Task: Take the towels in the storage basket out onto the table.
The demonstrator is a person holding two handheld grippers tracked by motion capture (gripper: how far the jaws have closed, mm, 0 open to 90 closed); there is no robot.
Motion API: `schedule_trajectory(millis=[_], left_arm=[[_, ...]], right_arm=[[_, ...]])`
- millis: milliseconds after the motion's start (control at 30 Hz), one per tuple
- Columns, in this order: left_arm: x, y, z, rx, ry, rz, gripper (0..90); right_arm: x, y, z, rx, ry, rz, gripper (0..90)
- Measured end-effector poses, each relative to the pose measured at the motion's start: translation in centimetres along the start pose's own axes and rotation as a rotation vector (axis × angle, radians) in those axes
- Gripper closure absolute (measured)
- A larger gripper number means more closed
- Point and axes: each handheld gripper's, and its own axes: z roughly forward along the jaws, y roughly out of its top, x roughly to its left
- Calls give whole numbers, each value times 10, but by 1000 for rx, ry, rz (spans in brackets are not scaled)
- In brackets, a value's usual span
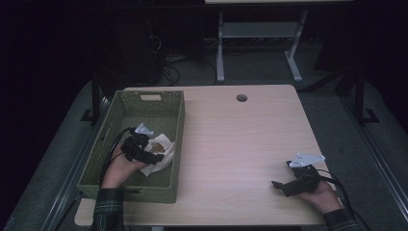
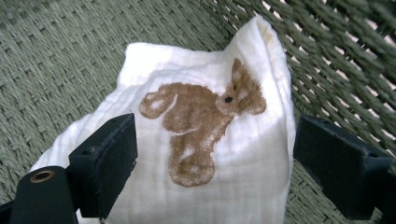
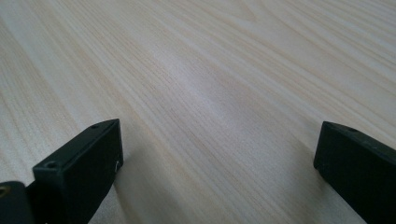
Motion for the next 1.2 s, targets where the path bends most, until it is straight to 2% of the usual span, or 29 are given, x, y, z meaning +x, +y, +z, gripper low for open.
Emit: schedule_trajectory(millis=[367,800,900,933,967,1033,1100,1167,1200], left_arm=[[-4,-3,16,133,40,37,132],[-11,-3,28,252,69,71,155],[-11,-2,26,261,64,45,234],[-11,-1,24,263,75,32,278],[-11,-1,23,264,84,31,355],[-8,0,20,270,95,0,460],[-7,0,17,268,97,-13,558],[-5,0,13,247,85,-36,613],[-4,-1,11,226,79,-63,630]], right_arm=[[0,0,0,0,0,0,9],[0,0,0,0,0,0,10],[1,0,-1,4,0,-4,10],[1,0,0,1,1,-4,9],[1,0,0,2,3,-4,10],[1,0,0,2,3,-4,10],[1,0,0,2,3,-5,10],[1,0,0,1,3,-4,10],[1,0,0,1,3,-5,10]])
